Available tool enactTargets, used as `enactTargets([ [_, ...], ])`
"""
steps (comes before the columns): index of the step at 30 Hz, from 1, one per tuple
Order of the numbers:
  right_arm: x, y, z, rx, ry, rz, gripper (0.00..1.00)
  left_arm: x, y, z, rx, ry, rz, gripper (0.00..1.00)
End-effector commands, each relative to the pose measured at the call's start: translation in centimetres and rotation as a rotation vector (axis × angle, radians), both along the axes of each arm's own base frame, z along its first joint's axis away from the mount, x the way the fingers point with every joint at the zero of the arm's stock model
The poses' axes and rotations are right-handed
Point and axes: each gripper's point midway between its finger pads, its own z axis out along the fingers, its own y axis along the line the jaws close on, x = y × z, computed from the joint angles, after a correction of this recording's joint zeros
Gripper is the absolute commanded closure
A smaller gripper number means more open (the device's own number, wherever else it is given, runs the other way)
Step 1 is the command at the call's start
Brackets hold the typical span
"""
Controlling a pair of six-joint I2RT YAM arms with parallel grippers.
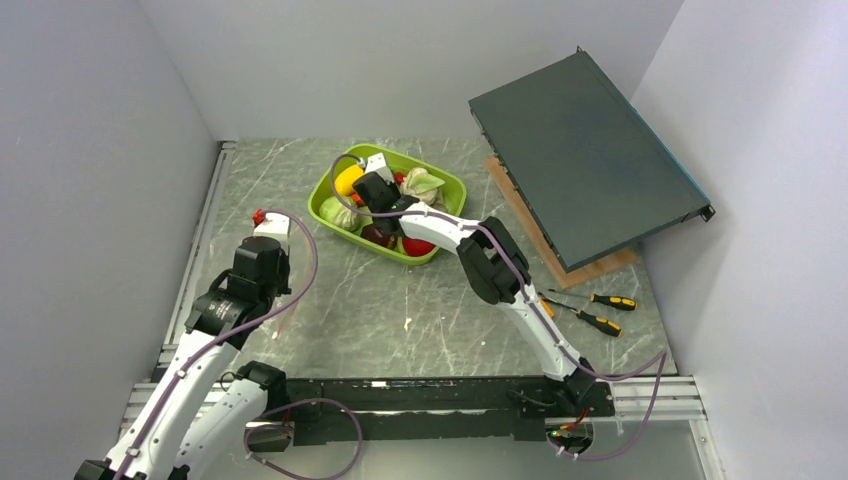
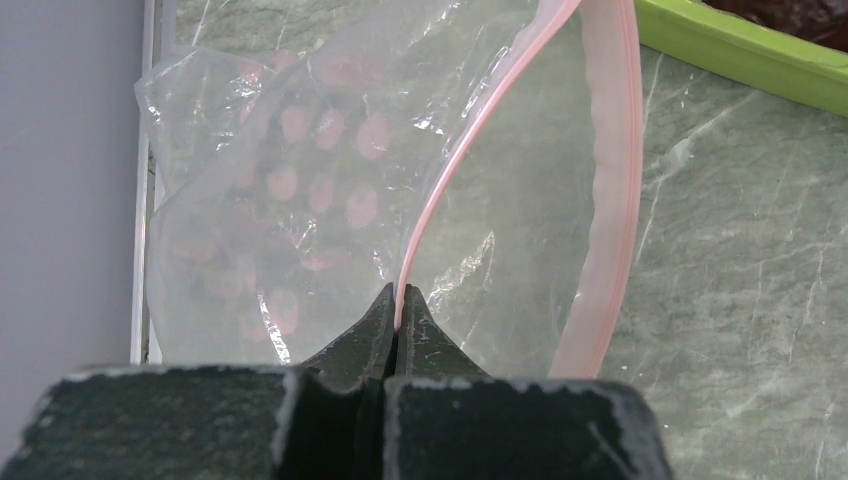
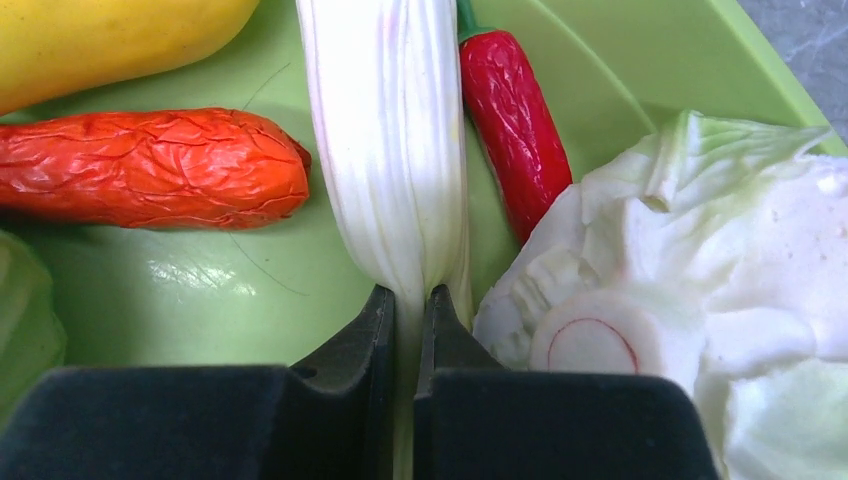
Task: Place the food in the zip-top bag and seal the zipper
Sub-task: Pick up the fake vegetable from the bin.
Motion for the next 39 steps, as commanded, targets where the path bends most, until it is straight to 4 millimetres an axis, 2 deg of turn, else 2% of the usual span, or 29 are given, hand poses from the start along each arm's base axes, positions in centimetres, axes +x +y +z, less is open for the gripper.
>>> enactTargets([
  [1, -0.6, 0.3, 4.8, 0.085, -0.049, 0.02, 1.0, 0.7, -0.2, 1.6, -0.018, -0.05, 0.006, 1.0],
  [13, -0.6, 1.7, 14.4, 0.262, -0.181, 0.099, 1.0, 0.7, -0.2, 1.5, -0.014, -0.046, 0.006, 1.0],
  [20, -0.1, 2.9, 18.3, 0.392, -0.176, 0.139, 1.0, 0.7, -0.2, 1.5, -0.016, -0.046, 0.003, 1.0],
  [24, -0.7, 3.2, 21.0, 0.467, -0.18, 0.152, 1.0, 0.7, -0.6, 1.5, -0.025, -0.045, -0.018, 1.0],
  [28, -2.1, 2.7, 24.2, 0.528, -0.149, 0.163, 1.0, 0.7, -1.2, 1.7, -0.042, -0.06, -0.056, 1.0],
  [33, -5.5, 1.8, 27.4, 0.623, -0.097, 0.231, 1.0, 0.7, -1.6, 2.0, -0.06, -0.078, -0.077, 1.0],
  [34, -6.5, 1.4, 28.8, 0.656, -0.103, 0.254, 1.0, 0.7, -1.6, 2.0, -0.061, -0.081, -0.077, 1.0],
  [39, -8.9, 0.3, 31.5, 0.766, -0.07, 0.343, 1.0, 0.7, -1.4, 2.1, -0.059, -0.088, -0.067, 1.0],
])
